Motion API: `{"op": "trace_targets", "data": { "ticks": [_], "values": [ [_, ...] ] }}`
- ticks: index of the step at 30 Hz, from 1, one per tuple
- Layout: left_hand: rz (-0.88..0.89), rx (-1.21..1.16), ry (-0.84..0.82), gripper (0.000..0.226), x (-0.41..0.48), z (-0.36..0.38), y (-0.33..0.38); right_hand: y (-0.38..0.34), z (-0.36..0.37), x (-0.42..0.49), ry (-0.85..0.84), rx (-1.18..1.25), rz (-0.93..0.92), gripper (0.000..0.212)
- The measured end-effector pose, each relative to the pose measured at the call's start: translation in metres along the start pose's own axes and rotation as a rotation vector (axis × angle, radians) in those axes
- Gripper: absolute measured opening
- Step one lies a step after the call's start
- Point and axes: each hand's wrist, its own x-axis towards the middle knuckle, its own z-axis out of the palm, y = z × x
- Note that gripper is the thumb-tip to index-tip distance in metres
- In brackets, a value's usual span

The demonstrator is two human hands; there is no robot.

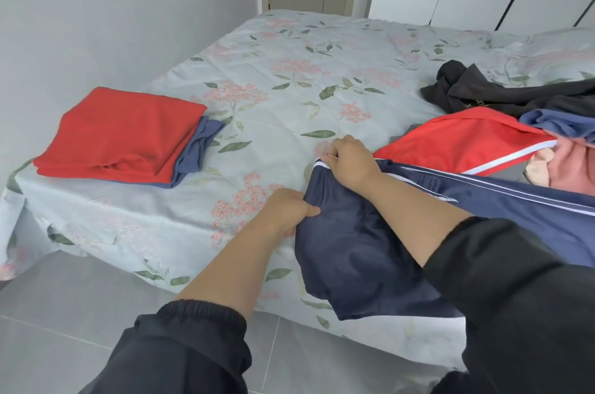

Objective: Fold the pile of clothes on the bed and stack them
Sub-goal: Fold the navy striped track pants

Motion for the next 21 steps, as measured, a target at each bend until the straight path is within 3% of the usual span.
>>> {"op": "trace_targets", "data": {
  "ticks": [6,9,11,15,19,21],
  "values": [
    [0.009,-0.043,0.063,0.002,-0.001,0.003,-0.001,0.023,-0.018,-0.054,0.278,-0.045,0.03,0.048],
    [0.019,-0.012,0.031,0.009,-0.008,0.001,0.003,0.044,-0.009,-0.102,0.108,-0.241,0.084,0.057],
    [-0.02,-0.074,-0.095,0.02,-0.018,-0.002,0.005,0.053,0.001,-0.117,-0.026,-0.376,0.065,0.059],
    [-0.044,-0.054,-0.298,0.036,-0.036,-0.003,0.005,0.053,-0.001,-0.119,-0.003,-0.345,0.076,0.059],
    [-0.018,-0.11,-0.262,0.039,-0.041,0.007,0.004,0.057,-0.016,-0.127,0.106,-0.353,0.217,0.067],
    [-0.032,-0.188,-0.226,0.038,-0.041,0.01,0.005,0.066,-0.028,-0.131,0.076,-0.314,0.352,0.069]
  ]
}}
